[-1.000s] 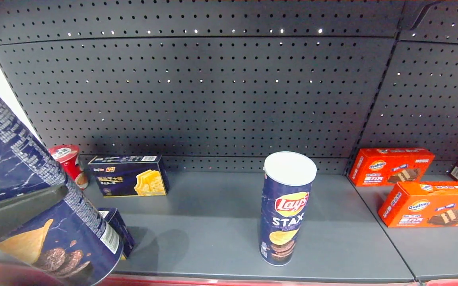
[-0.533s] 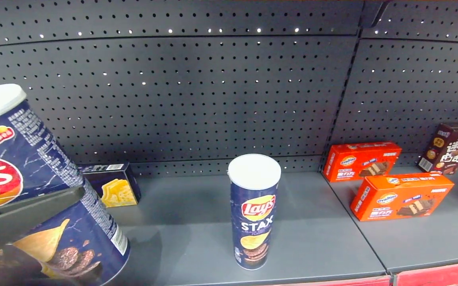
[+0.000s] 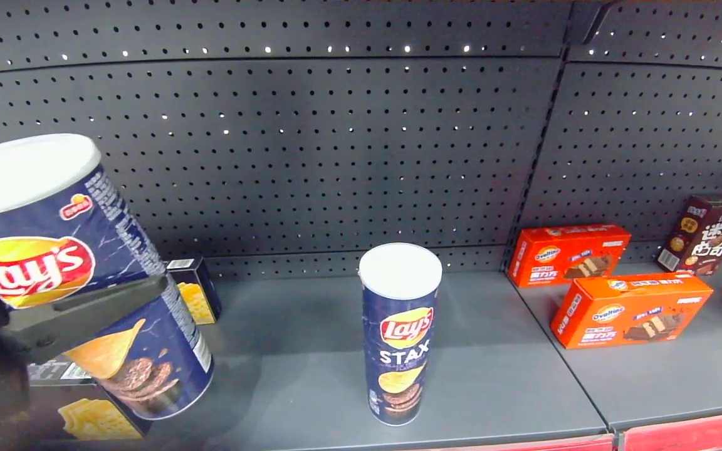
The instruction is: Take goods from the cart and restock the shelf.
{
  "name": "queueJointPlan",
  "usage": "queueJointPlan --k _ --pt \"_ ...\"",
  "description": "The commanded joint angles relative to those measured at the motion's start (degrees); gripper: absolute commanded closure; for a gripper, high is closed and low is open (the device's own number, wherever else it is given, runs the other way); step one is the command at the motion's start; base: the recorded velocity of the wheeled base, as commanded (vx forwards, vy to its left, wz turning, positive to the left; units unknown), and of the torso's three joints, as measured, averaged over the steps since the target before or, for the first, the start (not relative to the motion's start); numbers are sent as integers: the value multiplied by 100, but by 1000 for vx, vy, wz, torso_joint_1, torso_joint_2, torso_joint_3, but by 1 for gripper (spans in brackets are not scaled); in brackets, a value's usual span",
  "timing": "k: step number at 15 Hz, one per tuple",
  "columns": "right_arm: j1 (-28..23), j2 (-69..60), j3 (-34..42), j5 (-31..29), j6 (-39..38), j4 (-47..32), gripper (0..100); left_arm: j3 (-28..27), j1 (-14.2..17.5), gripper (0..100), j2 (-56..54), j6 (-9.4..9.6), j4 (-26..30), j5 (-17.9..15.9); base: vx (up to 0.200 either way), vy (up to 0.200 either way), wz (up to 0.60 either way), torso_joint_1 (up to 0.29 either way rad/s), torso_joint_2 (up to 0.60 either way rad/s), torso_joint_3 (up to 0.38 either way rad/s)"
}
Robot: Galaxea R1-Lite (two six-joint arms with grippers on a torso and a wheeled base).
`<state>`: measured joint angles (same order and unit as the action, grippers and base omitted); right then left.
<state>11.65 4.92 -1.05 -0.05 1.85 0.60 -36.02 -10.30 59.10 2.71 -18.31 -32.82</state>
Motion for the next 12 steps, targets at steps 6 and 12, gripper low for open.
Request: queueJointPlan --k 6,12 --pt "-5 17 -1 -30 -1 -7 0 -581 -1070 100 1833 -701 -1140 1594 0 0 0 0 0 0" --pt "-5 17 -1 -21 8 -7 0 -590 -1290 100 2844 -903 -1948 2007 0 0 0 0 0 0"
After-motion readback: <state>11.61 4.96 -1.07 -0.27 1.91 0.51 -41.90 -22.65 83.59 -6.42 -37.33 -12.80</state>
